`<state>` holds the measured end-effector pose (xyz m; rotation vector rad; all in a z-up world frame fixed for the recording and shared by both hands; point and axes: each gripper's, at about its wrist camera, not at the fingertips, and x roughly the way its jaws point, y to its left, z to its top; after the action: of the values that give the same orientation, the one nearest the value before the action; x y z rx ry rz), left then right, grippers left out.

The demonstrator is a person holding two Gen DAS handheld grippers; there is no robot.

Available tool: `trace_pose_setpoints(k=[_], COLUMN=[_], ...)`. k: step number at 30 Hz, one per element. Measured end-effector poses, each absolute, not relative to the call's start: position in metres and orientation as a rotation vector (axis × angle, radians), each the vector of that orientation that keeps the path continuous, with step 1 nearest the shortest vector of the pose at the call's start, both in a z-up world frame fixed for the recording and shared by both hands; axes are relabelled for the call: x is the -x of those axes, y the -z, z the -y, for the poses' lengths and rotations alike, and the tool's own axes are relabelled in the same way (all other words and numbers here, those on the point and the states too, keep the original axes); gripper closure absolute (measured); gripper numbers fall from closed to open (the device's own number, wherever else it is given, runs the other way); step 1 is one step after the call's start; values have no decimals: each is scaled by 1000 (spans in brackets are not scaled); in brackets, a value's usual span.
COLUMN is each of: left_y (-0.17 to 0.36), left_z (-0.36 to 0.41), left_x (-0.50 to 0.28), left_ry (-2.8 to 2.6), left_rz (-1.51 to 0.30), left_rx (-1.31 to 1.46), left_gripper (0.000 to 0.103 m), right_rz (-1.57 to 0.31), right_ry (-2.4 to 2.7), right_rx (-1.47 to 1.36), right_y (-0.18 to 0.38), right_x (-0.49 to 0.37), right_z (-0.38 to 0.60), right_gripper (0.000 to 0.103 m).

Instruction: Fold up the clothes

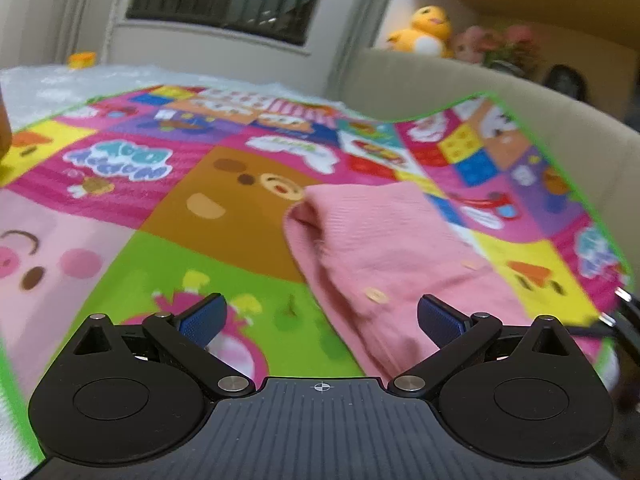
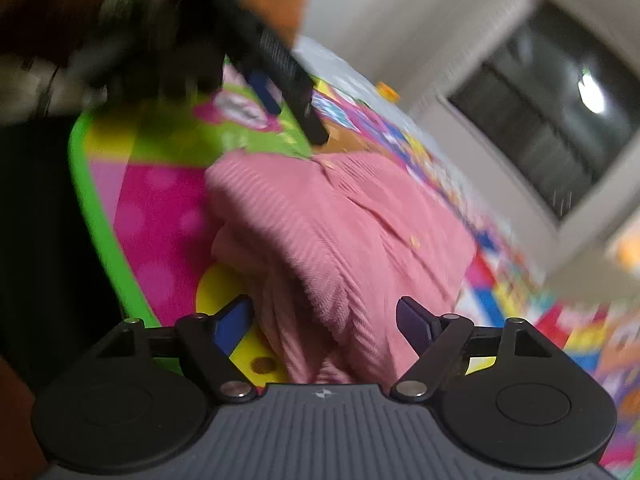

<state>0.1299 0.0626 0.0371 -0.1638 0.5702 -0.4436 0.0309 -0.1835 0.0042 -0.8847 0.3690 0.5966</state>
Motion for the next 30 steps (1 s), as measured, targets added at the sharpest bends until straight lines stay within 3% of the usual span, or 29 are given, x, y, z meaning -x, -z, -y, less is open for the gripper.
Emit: trace_pose_setpoints(k=[2,3,8,12,15,18,19,25,26,28,30], left_y=[-47,-51,-61,-39,-26,-32,-36,-59,-60,-62,-65], left_z=[-62,-58,-24,15,37,38,35,9,7,3,-7], left_x=[-106,-94,-52,-49,-62,-87,-96,-123,-122,-113,-101], left_ry=[484,510,587,552,527,490,477,516,530,570,622], left_rz=[-542,-530,-485,-472,-459,-467,-475,-499,-496,-490,-474], left_rx=[119,84,-177,-425,-487,-389,-341,-107,-100,-120,-137], left_gripper=[0,0,0,0,0,0,0,0,0,0,0], right_rz=[-437,-514,-834,-907,-822,-663,-608,-355,-361,-381,-401], right_ry=[-632,-654,-642,-632,-625,-619,-617,-498,-516,-558,-600], right_rx=[797,683,-29,-224,-55,272,389,898,893,871,848], right_y=[-13,-22,-47,-40,-48,-55,-54,-9,-13,-23,-33], right_x=[-45,-60,-145,-156,-132,-94,-81,-51,-53,-58,-62], right_z=[183,185,235,257,248,230,223,195,193,189,184], right_gripper=[35,46,47,47,43,20,17,17,19,65,77])
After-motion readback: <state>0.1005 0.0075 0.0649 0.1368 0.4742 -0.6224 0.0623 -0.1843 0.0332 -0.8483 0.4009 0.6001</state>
